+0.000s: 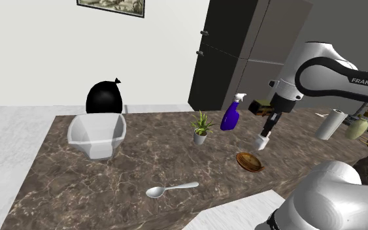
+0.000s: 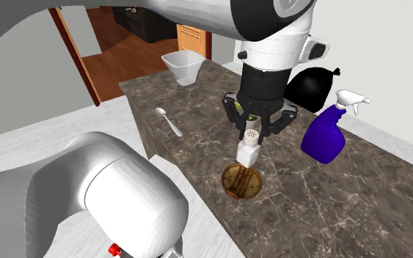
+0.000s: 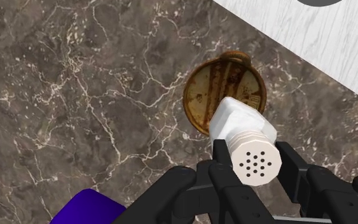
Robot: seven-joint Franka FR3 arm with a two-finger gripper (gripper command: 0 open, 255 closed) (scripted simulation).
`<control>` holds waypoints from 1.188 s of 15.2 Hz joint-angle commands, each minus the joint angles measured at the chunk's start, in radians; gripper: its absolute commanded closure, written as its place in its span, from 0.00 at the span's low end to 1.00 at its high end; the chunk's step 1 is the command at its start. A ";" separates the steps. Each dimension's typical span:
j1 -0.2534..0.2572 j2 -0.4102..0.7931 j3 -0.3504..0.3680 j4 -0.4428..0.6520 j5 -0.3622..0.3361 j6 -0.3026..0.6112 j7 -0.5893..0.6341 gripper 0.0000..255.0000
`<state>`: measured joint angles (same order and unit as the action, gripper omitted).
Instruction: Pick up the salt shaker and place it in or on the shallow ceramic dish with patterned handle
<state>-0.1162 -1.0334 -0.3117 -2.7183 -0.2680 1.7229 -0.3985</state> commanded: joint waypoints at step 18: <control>-0.028 0.003 -0.050 -0.156 -0.053 0.158 0.001 1.00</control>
<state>-0.1443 -1.0302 -0.3617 -2.8745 -0.3209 1.8810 -0.3971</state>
